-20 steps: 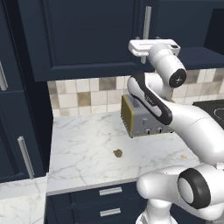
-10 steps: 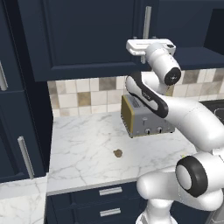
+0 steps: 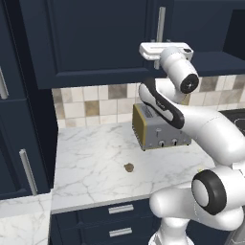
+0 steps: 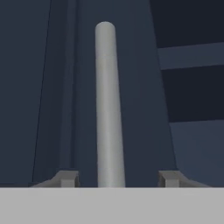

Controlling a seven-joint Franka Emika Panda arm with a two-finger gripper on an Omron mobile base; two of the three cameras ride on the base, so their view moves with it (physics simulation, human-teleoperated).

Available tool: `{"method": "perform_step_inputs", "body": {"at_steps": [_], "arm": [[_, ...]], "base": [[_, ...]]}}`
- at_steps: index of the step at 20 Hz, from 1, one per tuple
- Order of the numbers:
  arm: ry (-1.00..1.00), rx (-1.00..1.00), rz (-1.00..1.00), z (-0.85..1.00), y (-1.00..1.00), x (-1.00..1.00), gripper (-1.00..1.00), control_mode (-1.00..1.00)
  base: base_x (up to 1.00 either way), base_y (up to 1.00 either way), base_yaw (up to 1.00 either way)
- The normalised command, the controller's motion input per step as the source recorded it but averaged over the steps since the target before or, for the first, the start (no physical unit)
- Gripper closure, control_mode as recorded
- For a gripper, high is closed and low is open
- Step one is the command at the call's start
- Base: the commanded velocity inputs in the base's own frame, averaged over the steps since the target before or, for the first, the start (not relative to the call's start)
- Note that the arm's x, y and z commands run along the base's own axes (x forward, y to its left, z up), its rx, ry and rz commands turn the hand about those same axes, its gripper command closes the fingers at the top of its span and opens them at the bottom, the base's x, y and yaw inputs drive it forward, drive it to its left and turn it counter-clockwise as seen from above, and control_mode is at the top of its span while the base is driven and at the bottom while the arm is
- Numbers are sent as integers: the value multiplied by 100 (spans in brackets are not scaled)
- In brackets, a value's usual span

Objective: Pick the pan from the cabinet and place it on the stove. Then turn on the stove burner for the pan.

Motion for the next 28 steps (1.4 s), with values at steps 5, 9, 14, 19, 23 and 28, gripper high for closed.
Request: {"method": "perform_step_inputs", "body": {"at_steps": [5,9,14,19,23,28], "arm": [[0,0,0,-5,23,17,100,-100],[0,-2,0,-10,37,13,100,-100],[0,-3,0,-14,46,12,100,-100],[0,-3,0,-10,45,3,100,-100],[0,-2,0,-1,41,0,100,-100],[0,0,0,0,26,-32,100,-100]], "base": [[0,0,0],[0,0,0],[0,0,0],[0,0,0],[0,0,0],[0,0,0]]}}
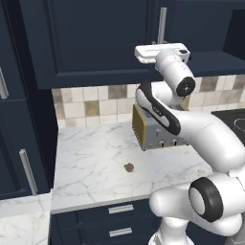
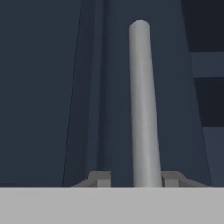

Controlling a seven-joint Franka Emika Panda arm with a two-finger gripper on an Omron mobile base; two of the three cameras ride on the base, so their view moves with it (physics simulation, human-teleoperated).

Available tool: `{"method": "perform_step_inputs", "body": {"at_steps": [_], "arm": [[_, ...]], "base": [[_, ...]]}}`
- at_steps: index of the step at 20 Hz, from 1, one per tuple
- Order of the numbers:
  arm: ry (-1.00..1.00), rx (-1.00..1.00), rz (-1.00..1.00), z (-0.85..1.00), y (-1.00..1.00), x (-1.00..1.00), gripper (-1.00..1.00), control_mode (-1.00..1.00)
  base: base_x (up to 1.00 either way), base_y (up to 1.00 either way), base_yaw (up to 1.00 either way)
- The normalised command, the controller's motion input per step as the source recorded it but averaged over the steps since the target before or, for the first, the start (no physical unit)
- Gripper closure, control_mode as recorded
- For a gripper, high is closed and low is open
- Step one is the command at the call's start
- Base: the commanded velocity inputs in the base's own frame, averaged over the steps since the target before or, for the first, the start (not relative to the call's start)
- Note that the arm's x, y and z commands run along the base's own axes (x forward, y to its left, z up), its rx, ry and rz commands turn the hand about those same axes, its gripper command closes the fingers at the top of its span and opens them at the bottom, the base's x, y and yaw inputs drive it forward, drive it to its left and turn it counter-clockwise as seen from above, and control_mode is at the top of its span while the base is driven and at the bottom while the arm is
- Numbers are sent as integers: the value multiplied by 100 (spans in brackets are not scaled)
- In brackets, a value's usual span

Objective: Pick the pan from the cabinet and place it on the stove. Then turn on the stove burner for the pan.

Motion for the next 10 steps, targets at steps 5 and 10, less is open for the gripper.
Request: {"method": "perform_step_inputs", "body": {"at_steps": [5,10], "arm": [[-2,0,1,3,22,-97,100,-100],[-3,0,0,2,33,-100,100,-100]], "base": [[0,0,0],[0,0,0]]}}
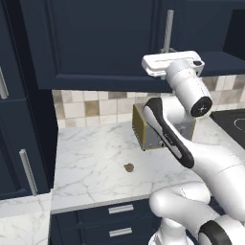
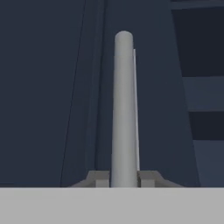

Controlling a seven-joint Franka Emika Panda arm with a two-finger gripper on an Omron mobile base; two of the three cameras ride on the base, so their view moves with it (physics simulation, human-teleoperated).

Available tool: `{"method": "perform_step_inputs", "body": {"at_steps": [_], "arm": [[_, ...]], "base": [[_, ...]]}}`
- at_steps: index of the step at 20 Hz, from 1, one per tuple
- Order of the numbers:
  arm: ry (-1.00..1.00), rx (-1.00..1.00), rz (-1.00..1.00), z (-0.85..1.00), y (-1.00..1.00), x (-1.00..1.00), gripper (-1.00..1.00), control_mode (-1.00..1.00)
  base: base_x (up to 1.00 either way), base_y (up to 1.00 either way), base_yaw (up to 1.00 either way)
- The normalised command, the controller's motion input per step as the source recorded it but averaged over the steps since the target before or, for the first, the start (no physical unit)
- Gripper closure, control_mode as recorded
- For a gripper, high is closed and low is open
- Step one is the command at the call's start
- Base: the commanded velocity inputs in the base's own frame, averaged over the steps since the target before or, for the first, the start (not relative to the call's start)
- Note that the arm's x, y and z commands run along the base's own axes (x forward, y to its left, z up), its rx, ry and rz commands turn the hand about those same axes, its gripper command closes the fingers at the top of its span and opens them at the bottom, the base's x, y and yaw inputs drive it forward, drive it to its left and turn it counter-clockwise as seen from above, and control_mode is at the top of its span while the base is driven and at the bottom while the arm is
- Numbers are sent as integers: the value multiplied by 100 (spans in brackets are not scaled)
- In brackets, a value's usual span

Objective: Pick the pan from the cabinet and place it on the stove. Then turn on the stove burner for the pan.

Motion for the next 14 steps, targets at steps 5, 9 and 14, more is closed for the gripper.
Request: {"method": "perform_step_inputs", "body": {"at_steps": [5,9,14], "arm": [[-3,-1,0,0,54,-100,100,-100],[-3,-1,0,0,61,-100,100,-100],[-1,-1,0,-1,60,-100,-100,-100]], "base": [[0,0,0],[0,0,0],[0,0,0]]}}
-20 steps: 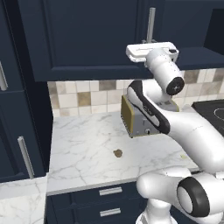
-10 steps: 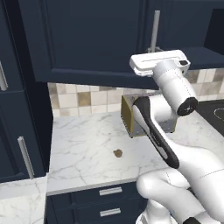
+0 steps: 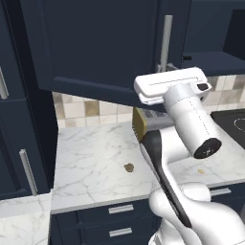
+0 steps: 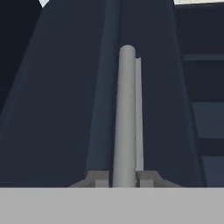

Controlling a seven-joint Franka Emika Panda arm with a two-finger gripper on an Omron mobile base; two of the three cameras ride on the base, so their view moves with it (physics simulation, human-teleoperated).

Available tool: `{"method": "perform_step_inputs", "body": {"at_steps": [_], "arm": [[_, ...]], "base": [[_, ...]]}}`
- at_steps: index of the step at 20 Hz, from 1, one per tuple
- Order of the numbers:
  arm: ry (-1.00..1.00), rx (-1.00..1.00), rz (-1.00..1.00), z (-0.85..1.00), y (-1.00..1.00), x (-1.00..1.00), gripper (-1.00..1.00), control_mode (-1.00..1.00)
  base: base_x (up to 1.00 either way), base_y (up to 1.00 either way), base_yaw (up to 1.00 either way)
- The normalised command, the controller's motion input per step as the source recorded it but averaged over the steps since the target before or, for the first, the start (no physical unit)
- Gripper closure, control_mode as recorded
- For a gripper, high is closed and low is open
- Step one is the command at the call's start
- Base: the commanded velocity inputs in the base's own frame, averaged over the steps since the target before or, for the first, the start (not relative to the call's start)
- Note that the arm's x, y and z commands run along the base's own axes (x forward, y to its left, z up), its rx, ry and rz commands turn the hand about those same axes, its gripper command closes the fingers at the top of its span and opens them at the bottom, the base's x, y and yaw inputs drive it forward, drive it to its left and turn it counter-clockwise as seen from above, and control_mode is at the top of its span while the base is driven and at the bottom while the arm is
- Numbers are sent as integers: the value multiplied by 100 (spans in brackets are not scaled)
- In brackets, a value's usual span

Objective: Pick the pan from the cabinet and place it on the stove. Then turn on the stove burner for the pan.

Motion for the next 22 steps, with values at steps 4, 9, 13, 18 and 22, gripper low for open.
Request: {"method": "perform_step_inputs", "body": {"at_steps": [4,9,13,18,22], "arm": [[-2,-2,2,0,42,-69,-100,-100],[-10,4,3,-5,-2,-62,-100,-100],[-17,18,3,2,-45,-81,-100,-100],[-4,26,8,4,-62,-25,-100,-100],[-1,23,11,0,-48,28,-100,-100]], "base": [[0,0,0],[0,0,0],[0,0,0],[0,0,0],[0,0,0]]}}
